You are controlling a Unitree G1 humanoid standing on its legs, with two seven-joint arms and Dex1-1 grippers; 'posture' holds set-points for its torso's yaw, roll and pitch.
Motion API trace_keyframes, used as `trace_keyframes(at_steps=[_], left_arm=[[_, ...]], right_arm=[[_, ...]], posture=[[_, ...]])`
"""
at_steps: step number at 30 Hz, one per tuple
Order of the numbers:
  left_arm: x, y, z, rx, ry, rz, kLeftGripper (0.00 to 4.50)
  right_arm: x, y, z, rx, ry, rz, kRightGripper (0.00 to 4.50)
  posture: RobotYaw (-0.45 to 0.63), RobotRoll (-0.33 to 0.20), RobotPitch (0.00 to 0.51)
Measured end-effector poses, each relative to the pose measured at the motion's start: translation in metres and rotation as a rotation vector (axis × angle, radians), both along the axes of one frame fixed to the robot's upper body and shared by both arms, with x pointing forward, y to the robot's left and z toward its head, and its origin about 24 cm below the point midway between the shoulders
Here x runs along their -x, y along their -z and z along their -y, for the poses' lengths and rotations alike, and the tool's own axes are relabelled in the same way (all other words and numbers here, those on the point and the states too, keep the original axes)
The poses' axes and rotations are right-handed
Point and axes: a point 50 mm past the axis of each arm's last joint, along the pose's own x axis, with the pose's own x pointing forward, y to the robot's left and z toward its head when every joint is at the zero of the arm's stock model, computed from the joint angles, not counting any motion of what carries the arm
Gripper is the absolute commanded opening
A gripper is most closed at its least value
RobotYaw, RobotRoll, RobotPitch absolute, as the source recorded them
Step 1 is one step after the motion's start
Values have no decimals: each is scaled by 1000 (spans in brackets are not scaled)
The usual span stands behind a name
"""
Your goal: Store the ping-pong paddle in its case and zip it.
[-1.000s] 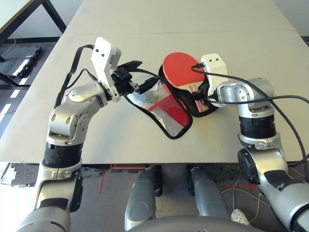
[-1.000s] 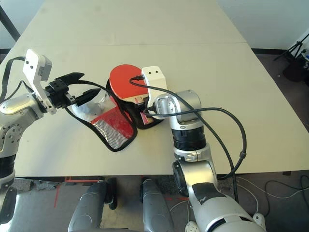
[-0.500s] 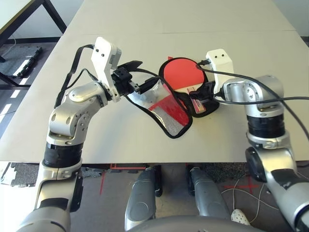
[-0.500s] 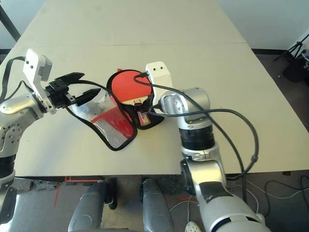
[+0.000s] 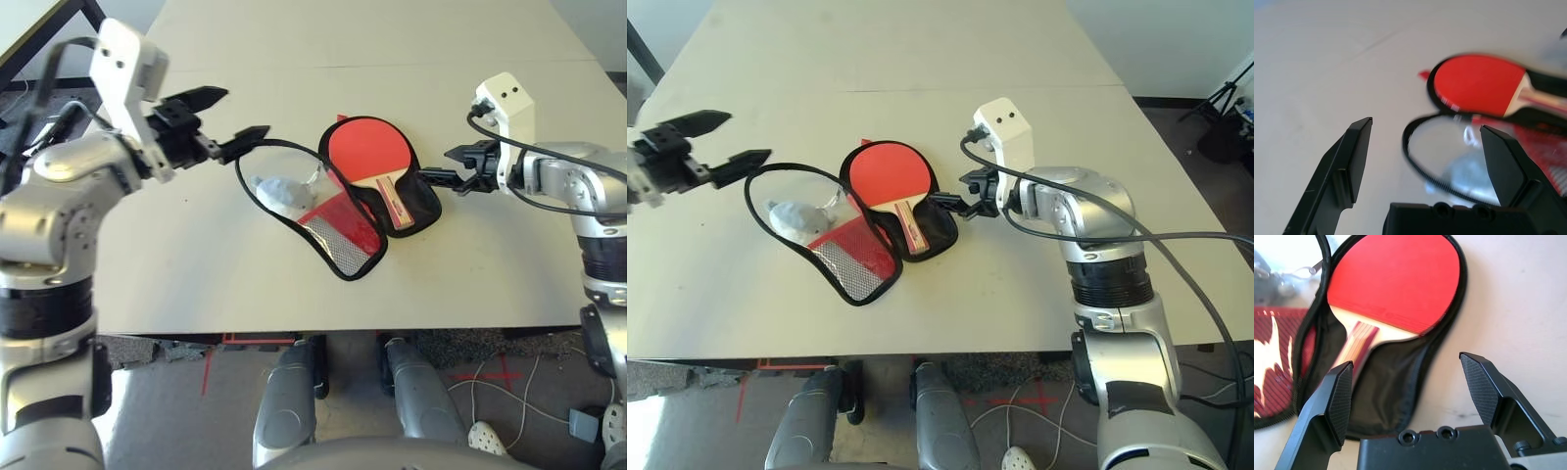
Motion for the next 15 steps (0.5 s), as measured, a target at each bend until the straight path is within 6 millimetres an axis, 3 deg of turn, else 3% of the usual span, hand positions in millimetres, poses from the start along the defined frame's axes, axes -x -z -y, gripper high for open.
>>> trace_keyframes(at_steps=[7, 15], left_arm=[[18, 28, -21, -27, -33, -153, 4500], [24, 62, -1, -77, 61, -277, 4500]], right_arm=[[7, 6, 11, -7, -204, 24, 4471], [8, 9, 24, -13, -252, 33, 4471]], posture=[[197, 0, 239], [174, 0, 238]])
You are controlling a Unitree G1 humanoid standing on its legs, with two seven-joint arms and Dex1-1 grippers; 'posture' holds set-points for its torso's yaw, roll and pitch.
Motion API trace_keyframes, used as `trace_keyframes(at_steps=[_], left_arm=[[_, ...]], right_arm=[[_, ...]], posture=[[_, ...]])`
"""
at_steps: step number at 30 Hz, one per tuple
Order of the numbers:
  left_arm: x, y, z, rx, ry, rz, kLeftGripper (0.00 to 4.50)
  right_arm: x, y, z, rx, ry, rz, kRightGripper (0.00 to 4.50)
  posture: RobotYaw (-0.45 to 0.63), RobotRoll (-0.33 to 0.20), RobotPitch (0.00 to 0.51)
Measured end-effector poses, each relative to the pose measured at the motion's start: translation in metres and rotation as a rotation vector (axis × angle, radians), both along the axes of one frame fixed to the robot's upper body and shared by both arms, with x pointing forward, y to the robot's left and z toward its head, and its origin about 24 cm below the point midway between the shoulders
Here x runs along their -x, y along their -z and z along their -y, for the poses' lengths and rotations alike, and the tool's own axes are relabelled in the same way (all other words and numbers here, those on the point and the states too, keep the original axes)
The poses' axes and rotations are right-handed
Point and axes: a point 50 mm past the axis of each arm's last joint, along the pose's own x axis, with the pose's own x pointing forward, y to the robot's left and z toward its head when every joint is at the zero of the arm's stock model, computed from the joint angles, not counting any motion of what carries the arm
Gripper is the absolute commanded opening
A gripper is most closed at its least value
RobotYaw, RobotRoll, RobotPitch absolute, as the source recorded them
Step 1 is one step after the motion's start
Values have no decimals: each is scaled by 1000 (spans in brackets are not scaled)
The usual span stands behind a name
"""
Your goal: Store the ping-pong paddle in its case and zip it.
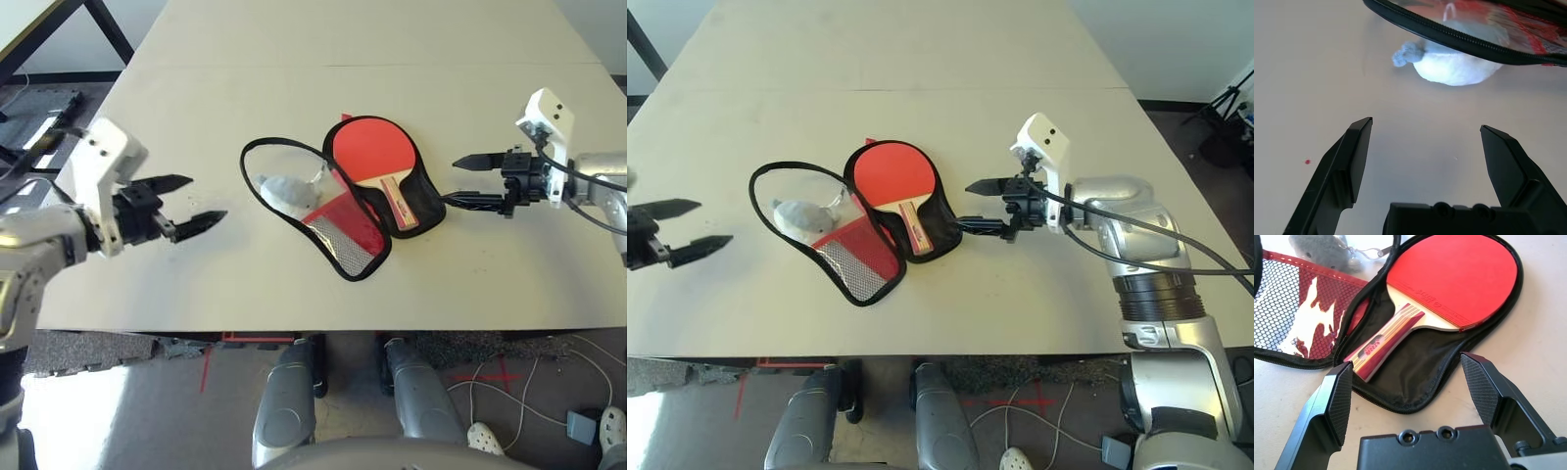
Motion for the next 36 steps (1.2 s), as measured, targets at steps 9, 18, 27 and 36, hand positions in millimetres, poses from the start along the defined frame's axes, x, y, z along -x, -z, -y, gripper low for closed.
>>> trace_keyframes(at_steps=[9, 18, 27, 36], left_arm=[[-7, -5, 61, 80, 234, 9, 4500], [-18, -19, 151, 217, 480, 99, 4500], [-42, -8, 202, 323, 421, 195, 4500], [-50, 1, 187, 271, 378, 198, 4500]], right_arm=[[-5, 4, 17, -13, 103, 4, 4471], [-11, 0, 26, -40, 185, 45, 4471], [-15, -4, 35, -123, 271, 72, 4471], [-14, -6, 48, -189, 314, 81, 4471]], posture=[[138, 0, 238], [105, 0, 232], [80, 0, 225], [82, 0, 228]])
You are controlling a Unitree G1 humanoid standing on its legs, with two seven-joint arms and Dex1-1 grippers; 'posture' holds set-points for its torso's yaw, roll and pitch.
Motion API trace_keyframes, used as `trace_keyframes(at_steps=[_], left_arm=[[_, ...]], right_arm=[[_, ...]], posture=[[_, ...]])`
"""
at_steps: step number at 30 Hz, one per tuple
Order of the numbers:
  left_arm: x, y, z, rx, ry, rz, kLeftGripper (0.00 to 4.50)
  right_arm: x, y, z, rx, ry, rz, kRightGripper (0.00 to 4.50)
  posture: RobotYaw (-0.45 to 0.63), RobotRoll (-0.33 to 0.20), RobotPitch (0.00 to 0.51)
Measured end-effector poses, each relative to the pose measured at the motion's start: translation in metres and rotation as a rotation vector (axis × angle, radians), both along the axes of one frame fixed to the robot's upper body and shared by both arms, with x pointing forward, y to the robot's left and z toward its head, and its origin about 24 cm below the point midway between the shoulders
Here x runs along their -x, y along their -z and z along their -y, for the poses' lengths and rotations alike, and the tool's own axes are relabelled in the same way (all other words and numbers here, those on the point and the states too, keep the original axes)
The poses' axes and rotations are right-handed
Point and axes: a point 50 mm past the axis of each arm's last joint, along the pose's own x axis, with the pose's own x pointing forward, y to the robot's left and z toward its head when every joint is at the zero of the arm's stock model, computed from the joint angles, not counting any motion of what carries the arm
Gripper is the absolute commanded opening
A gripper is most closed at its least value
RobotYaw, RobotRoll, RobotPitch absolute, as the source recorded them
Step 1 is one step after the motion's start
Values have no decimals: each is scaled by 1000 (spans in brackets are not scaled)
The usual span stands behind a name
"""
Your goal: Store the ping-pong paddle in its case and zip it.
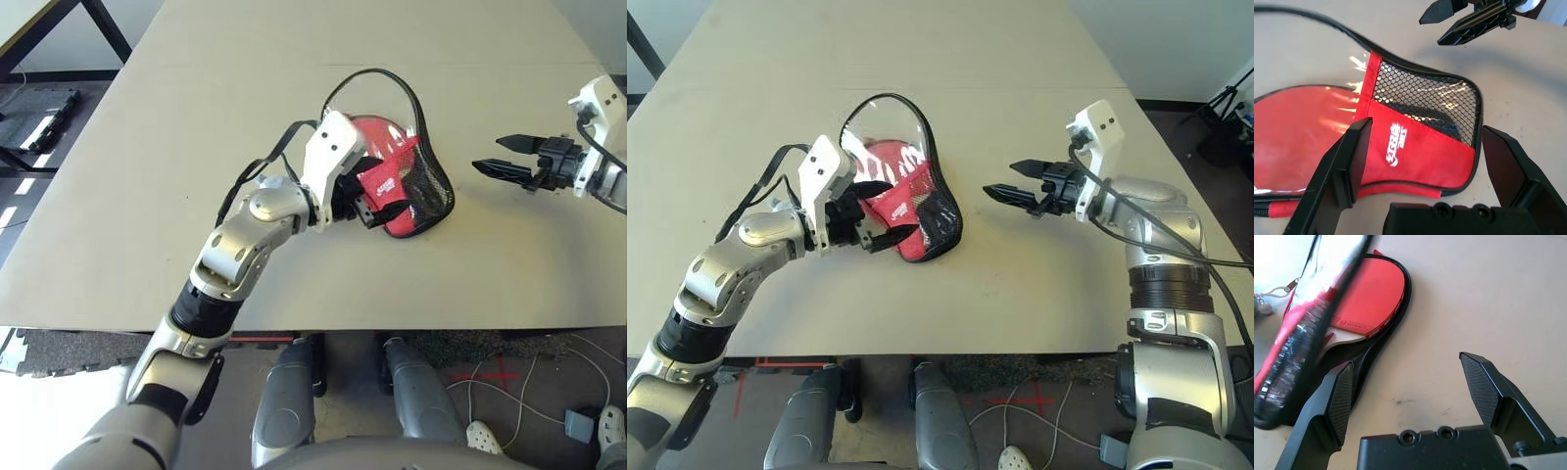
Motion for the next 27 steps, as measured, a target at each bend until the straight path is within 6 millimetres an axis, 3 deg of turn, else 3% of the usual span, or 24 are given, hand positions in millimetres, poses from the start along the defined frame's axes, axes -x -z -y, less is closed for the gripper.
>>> trace_keyframes(at_steps=[11, 21, 27], left_arm=[[4, -14, -28, -57, -4, 33, 4500], [9, -36, -71, -157, -59, 55, 4500], [16, -41, -75, -171, -35, 44, 4500]], right_arm=[[-1, 13, 4, -145, -47, -232, 4471], [1, 45, -21, -173, -95, -412, 4471], [-4, 55, -39, -186, -99, -433, 4471]], posture=[[106, 0, 234], [130, 0, 244], [144, 0, 248]])
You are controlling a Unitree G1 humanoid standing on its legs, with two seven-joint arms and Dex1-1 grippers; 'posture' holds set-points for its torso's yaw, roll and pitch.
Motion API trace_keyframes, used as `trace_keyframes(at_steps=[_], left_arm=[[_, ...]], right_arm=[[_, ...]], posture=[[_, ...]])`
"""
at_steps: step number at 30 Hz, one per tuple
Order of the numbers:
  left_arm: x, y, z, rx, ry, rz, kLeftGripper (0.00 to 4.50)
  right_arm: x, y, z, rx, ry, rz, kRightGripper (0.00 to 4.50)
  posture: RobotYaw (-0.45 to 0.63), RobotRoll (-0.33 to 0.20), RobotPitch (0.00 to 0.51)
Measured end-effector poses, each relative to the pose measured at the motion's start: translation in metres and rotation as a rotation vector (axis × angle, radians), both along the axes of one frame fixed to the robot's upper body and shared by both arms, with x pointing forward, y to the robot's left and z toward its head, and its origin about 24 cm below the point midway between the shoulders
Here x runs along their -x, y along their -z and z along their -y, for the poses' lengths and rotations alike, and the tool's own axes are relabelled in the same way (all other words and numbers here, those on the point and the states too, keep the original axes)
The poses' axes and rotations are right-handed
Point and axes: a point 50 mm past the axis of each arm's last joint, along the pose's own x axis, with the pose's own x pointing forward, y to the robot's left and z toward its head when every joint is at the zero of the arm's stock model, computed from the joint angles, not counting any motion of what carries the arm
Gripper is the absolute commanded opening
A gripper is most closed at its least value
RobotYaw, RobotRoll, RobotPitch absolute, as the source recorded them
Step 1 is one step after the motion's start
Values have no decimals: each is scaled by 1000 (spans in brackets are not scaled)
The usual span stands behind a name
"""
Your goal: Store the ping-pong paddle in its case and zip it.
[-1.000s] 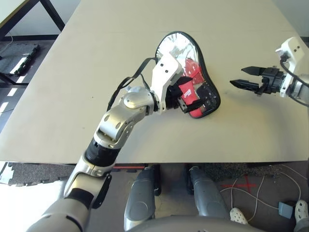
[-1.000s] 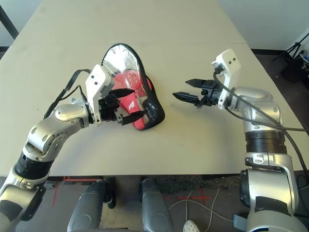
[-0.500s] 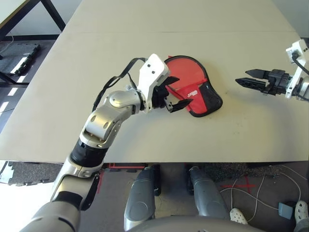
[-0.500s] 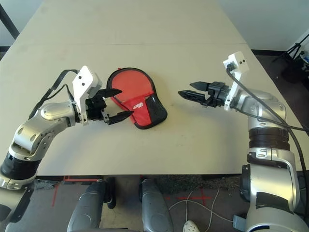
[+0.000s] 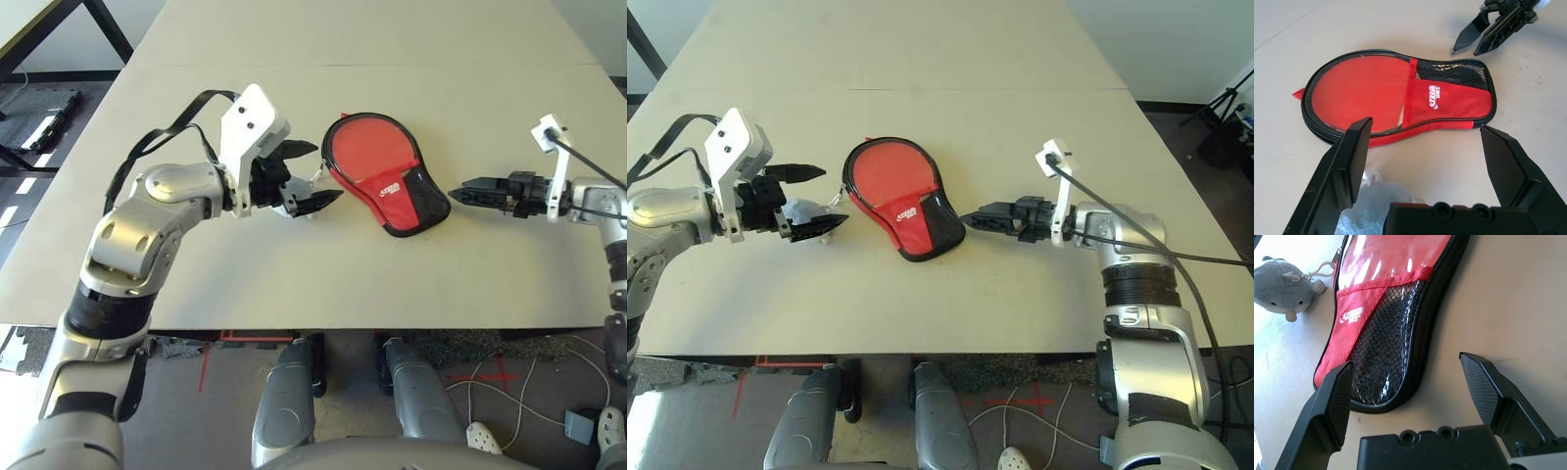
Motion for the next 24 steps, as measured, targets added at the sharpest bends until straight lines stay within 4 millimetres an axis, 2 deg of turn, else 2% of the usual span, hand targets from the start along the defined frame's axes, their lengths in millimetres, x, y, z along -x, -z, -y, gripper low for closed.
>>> trace_keyframes(at_steps=[8, 14, 17, 24], left_arm=[[5, -4, -13, -39, -14, -10, 4500], [6, -4, -15, -44, -18, -10, 4500], [6, -4, -15, -44, -17, -11, 4500], [6, -4, -15, -47, -11, -14, 4500]], right_arm=[[-3, 8, -12, -10, 9, -18, 4471], [-7, 11, -20, -16, 25, -22, 4471], [-9, 12, -24, -20, 35, -35, 3943], [-10, 18, -31, -23, 49, -71, 1749]], posture=[[154, 0, 248], [155, 0, 246], [156, 0, 247], [157, 0, 248]])
